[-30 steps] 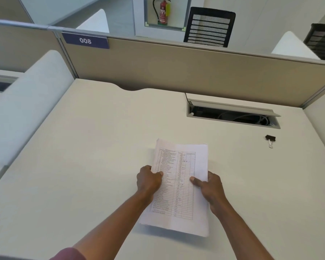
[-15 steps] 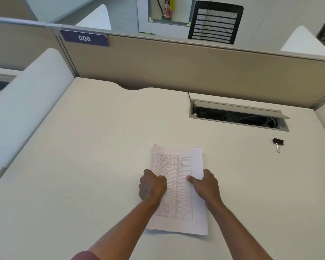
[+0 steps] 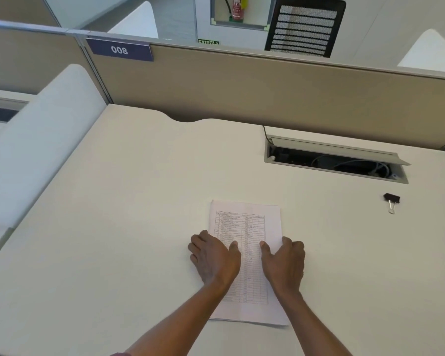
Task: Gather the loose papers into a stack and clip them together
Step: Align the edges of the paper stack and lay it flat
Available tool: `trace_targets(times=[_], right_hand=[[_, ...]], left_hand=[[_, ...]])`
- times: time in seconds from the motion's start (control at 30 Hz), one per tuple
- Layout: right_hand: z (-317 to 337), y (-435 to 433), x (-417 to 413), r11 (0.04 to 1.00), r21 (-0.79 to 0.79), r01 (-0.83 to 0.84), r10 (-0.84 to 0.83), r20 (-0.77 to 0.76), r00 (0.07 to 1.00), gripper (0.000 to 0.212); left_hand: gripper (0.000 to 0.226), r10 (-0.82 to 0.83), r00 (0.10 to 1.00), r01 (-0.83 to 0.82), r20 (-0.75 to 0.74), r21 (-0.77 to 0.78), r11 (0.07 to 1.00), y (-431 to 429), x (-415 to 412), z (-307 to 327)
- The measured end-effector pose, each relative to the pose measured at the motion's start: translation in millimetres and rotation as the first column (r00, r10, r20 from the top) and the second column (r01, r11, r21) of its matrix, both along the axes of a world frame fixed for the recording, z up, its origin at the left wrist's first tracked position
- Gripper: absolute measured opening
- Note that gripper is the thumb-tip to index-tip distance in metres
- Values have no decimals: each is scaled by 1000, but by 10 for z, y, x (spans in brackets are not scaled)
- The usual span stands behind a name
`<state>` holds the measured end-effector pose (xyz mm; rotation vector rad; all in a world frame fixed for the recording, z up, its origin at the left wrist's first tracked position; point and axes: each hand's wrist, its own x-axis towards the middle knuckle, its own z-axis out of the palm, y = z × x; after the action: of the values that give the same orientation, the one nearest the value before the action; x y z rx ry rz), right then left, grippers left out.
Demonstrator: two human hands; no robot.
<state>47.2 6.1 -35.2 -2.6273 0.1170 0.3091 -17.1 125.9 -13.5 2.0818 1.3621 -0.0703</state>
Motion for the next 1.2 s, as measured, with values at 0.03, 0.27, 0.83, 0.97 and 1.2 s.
trace_targets(times=[0.03, 0.27, 0.83, 0.97, 1.2], right_hand=[[1, 14, -8, 1000, -19, -2, 2, 5, 1000, 64], [-86, 19, -34, 995, -91, -27, 32, 48, 998, 64], [-134, -34, -94, 997, 6, -81, 80, 115, 990, 73], [-148, -32, -89, 995, -12, -104, 104, 132, 986, 70], [-183, -54, -89, 991, -30, -134, 137, 155, 978, 66]], left_hand=[[68, -2, 1000, 2, 3, -2, 1000, -4, 7, 6], [72, -2, 1000, 2, 25, -16, 1000, -10, 7, 22], [82, -74, 997, 74, 31, -7, 997, -83, -81, 12], [81, -92, 996, 92, 24, 1, 996, -85, -103, -5], [76, -106, 994, 105, 18, 15, 994, -68, -112, 4]])
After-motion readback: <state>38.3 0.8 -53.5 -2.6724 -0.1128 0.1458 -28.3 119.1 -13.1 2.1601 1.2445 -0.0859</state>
